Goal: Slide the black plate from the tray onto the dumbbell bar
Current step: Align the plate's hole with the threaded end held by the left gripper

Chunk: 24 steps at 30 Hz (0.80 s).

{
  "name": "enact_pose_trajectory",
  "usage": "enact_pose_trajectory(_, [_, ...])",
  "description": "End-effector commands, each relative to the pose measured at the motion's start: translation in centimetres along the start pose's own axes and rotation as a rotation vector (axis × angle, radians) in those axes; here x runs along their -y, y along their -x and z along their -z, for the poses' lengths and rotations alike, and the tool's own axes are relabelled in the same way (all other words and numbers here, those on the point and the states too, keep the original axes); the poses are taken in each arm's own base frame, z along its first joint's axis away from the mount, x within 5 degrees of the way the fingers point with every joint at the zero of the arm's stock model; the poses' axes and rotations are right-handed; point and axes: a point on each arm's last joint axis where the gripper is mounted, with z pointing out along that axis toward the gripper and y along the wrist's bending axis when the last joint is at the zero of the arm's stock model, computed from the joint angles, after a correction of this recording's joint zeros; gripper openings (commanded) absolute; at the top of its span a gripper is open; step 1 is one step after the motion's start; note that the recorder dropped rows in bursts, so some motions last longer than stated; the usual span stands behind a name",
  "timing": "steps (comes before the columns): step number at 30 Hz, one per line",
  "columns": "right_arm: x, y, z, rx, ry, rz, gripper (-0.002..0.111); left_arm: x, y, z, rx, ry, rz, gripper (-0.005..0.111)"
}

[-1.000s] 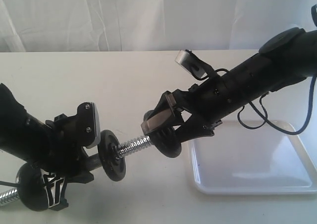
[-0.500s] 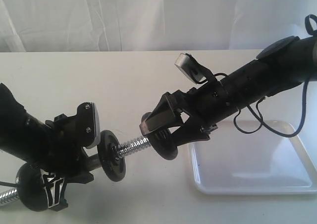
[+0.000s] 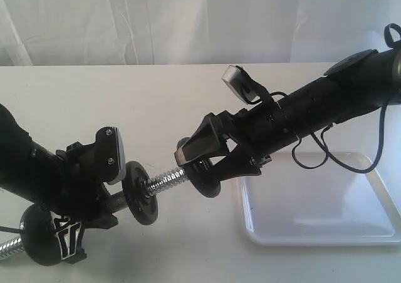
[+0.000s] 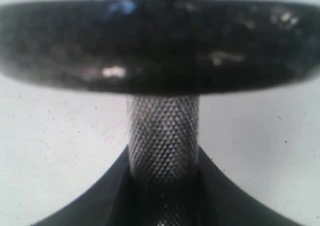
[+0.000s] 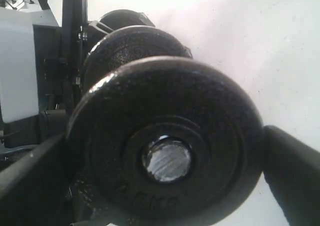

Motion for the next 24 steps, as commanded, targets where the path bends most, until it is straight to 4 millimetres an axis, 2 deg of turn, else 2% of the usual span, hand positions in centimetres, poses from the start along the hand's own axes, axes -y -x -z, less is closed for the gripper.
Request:
enact_pose_trajectory(1, [-1.4, 0.5, 0.3, 0.053, 0.110, -0.011, 0.000, -0.6, 1.3, 1.4, 0.080, 0.062, 0.046, 0.000])
enact_pose_trajectory(9, [-2.7, 0.1, -1.4, 0.012, 0.138, 0.029, 0.000, -0.7, 1.4, 1.4, 0.095, 0.078, 0.072, 0.000])
enact_pose_trajectory(24, [-3.1, 0.0, -1.8, 0.003, 0.148, 0.036, 0.000, -0.8, 1.5, 1.4, 0.104, 0.080, 0.086, 0.000])
